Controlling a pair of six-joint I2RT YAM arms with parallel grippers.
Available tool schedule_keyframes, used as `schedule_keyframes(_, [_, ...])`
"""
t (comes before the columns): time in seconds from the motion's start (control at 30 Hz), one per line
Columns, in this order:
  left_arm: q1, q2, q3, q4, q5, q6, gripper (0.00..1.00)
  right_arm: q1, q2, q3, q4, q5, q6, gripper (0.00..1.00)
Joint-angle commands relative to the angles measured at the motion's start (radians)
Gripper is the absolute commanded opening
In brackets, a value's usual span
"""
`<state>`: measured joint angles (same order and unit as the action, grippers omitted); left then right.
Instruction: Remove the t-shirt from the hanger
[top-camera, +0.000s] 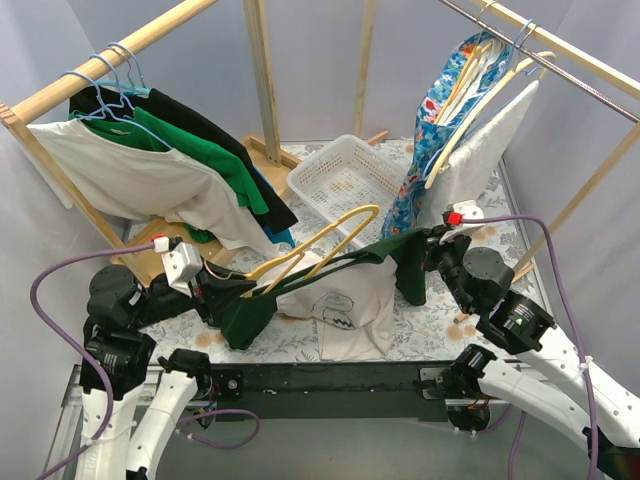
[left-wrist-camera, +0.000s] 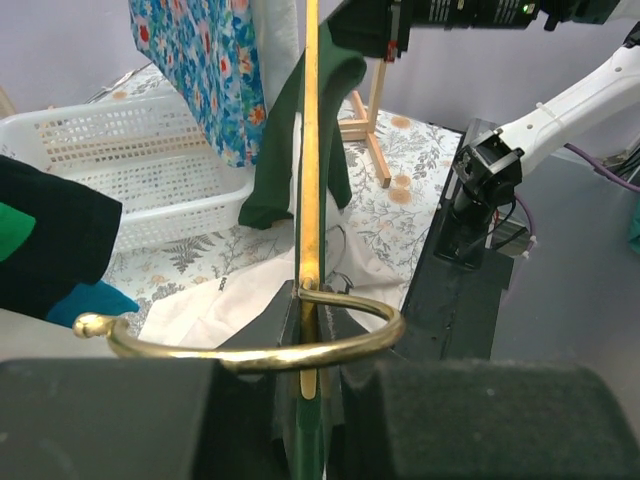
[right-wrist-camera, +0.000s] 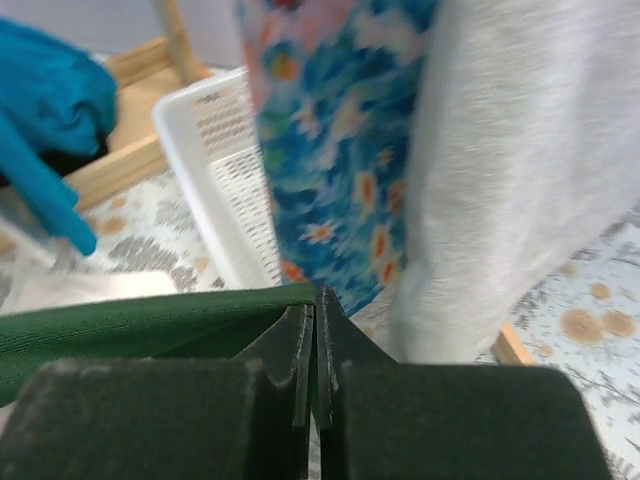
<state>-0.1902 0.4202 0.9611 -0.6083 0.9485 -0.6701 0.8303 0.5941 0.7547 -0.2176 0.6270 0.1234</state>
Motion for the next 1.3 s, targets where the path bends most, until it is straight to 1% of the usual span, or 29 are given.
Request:
schedule_keyframes(0.0, [-0.002,0.057,-0.013,0.097,0.012,-0.037,0.0,-0.023,0.025,-0.002,0.034,-0.288,-0.076,0.01])
schedule_keyframes(0.07, [-0.002,0.08,-0.028,0.116,0.021,-0.037,0.0,-0.022,0.062,0.017,0.015,-0.366,-0.109,0.02])
schedule_keyframes(0.1, [0.0,0.095,-0.033,0.134,0.021,-0.039,0.0,-0.023,0.073,0.043,0.005,-0.406,-0.116,0.11])
schedule_keyframes(0.17, [-0.002,0.104,-0.051,0.15,0.022,-0.043,0.0,-0.022,0.09,0.067,-0.023,-0.417,-0.12,0.27])
schedule_keyframes(0.2, [0.0,0.112,-0.058,0.162,0.012,-0.045,0.0,-0.023,0.087,0.078,-0.028,-0.429,-0.12,0.4])
schedule_keyframes(0.27, [0.0,0.117,-0.08,0.171,0.003,-0.051,0.0,-0.022,0.05,0.1,-0.029,-0.456,-0.156,0.47])
schedule_keyframes(0.3, [-0.002,0.118,-0.088,0.173,-0.011,-0.048,0.0,-0.023,0.033,0.104,-0.028,-0.505,-0.177,0.52])
schedule_keyframes(0.37, [-0.002,0.126,-0.111,0.173,-0.016,-0.045,0.0,-0.022,-0.019,0.12,-0.023,-0.568,-0.198,0.58])
schedule_keyframes(0.4, [-0.002,0.127,-0.12,0.173,-0.019,-0.046,0.0,-0.022,-0.031,0.132,-0.031,-0.657,-0.221,0.61])
schedule_keyframes(0.47, [0.0,0.138,-0.137,0.173,-0.008,-0.046,0.0,-0.023,-0.036,0.184,-0.043,-0.749,-0.241,0.64])
schedule_keyframes(0.5, [0.0,0.144,-0.151,0.173,-0.005,-0.051,0.0,-0.022,-0.027,0.211,-0.063,-0.839,-0.248,0.65])
schedule_keyframes(0.53, [0.0,0.147,-0.159,0.173,0.01,-0.052,0.0,-0.022,-0.016,0.237,-0.077,-0.884,-0.264,0.66])
schedule_keyframes(0.6, [0.0,0.155,-0.17,0.17,0.024,-0.059,0.0,-0.022,0.044,0.323,-0.109,-0.982,-0.278,0.66])
schedule_keyframes(0.73, [-0.002,0.16,-0.179,0.162,0.087,-0.062,0.0,-0.022,0.162,0.449,-0.211,-1.064,-0.346,0.68])
schedule_keyframes(0.77, [-0.002,0.161,-0.18,0.16,0.108,-0.062,0.0,-0.022,0.217,0.475,-0.233,-1.078,-0.375,0.68])
schedule_keyframes(0.8, [-0.002,0.17,-0.177,0.153,0.121,-0.062,0.0,-0.022,0.246,0.53,-0.262,-1.096,-0.389,0.68])
schedule_keyframes(0.83, [-0.002,0.173,-0.173,0.147,0.13,-0.053,0.0,-0.022,0.277,0.558,-0.29,-1.101,-0.402,0.68])
schedule_keyframes(0.87, [0.0,0.173,-0.171,0.145,0.14,-0.052,0.0,-0.022,0.339,0.587,-0.358,-1.104,-0.434,0.68])
schedule_keyframes(0.93, [-0.002,0.178,-0.164,0.137,0.165,-0.045,0.0,-0.02,0.419,0.664,-0.417,-1.099,-0.471,0.68])
schedule_keyframes(0.97, [-0.002,0.175,-0.162,0.136,0.173,-0.045,0.0,-0.02,0.438,0.685,-0.461,-1.092,-0.502,0.68])
schedule_keyframes(1.1, [-0.002,0.175,-0.162,0.136,0.197,-0.042,0.0,-0.02,0.498,0.773,-0.503,-0.986,-0.56,0.72])
schedule_keyframes(1.17, [0.0,0.178,-0.159,0.136,0.2,-0.04,0.0,-0.019,0.527,0.831,-0.523,-0.98,-0.59,0.72])
schedule_keyframes(1.27, [-0.002,0.18,-0.157,0.136,0.205,-0.039,0.0,-0.02,0.578,0.912,-0.604,-0.968,-0.643,0.73])
